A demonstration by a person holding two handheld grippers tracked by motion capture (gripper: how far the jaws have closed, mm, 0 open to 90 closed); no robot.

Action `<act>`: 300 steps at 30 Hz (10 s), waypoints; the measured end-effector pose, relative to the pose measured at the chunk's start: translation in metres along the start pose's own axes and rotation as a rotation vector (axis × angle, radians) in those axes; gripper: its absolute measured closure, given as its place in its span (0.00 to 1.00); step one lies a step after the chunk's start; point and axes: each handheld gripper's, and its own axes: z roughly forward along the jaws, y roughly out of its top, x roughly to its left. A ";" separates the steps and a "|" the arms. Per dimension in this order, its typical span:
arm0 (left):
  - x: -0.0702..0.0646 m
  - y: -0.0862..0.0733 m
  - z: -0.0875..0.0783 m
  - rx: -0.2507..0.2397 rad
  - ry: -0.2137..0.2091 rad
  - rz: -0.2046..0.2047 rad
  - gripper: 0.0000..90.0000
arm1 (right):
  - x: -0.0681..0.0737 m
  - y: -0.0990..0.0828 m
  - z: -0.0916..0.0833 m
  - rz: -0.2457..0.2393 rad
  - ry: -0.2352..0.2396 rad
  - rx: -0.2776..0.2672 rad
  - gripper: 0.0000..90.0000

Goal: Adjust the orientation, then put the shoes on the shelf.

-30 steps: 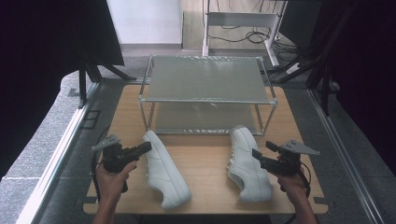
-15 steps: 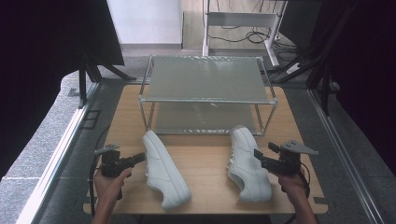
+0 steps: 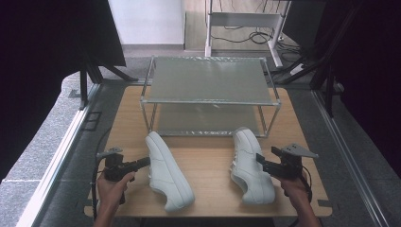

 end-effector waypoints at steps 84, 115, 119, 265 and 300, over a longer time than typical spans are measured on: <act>-0.047 0.022 0.056 0.260 -0.078 0.170 1.00 | -0.020 0.000 -0.015 0.070 -0.054 -0.080 0.33; -0.058 0.041 0.008 -0.083 -0.107 0.251 0.41 | -0.013 0.000 -0.010 0.048 -0.050 -0.044 0.43; -0.055 0.039 0.012 -0.082 -0.093 0.229 0.41 | -0.009 0.001 -0.008 0.031 0.006 -0.016 0.56; -0.047 0.036 0.023 0.028 0.074 0.218 0.48 | -0.040 0.007 -0.053 -0.094 -0.010 0.010 0.58; -0.045 0.027 0.048 0.151 0.135 0.282 0.49 | -0.068 -0.012 -0.030 -0.071 -0.021 0.151 0.59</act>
